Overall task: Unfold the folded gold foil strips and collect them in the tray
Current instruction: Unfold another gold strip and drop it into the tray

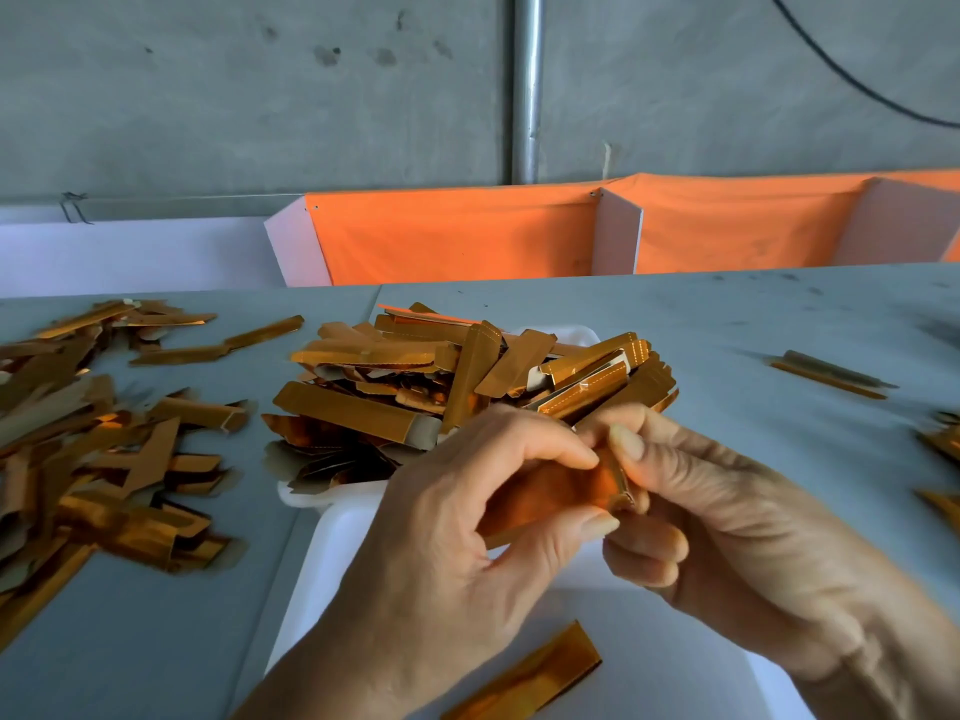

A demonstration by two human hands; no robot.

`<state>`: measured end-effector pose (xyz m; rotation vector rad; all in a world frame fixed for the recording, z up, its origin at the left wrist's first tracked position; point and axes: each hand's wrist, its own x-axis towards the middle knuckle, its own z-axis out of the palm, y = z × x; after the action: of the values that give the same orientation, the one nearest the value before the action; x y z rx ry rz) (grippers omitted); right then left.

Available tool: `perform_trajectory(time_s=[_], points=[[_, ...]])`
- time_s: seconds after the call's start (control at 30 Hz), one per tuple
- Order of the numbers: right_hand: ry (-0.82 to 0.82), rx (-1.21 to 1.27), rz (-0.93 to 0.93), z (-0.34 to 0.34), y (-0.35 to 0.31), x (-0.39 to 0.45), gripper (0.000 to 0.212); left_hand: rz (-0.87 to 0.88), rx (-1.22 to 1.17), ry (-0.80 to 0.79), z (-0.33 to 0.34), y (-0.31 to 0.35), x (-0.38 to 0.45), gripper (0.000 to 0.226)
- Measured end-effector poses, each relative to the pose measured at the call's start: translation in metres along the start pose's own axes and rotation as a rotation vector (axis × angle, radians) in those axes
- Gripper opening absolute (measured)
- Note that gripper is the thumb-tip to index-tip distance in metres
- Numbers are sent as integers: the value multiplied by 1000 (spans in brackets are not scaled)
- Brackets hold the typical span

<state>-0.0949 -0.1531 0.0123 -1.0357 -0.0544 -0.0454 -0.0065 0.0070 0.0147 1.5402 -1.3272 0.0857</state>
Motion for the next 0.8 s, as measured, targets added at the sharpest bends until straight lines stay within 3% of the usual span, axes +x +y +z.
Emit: perform_trajectory(time_s=[0.17, 0.4, 0.57, 0.7, 0.8], points=[[53, -85, -55, 3, 1, 1, 23, 4, -15, 1, 1, -3, 1, 18], [74, -26, -36, 2, 3, 2, 33, -150, -172, 13, 2, -5, 0, 23], [92, -28, -40, 2, 6, 5, 22, -168, -165, 15, 3, -8, -1, 23], [88, -15, -15, 1, 7, 6, 26, -222, -180, 6, 3, -10, 0, 25], [152, -130, 4, 0, 6, 7, 19, -261, -145, -13, 3, -11, -2, 28]])
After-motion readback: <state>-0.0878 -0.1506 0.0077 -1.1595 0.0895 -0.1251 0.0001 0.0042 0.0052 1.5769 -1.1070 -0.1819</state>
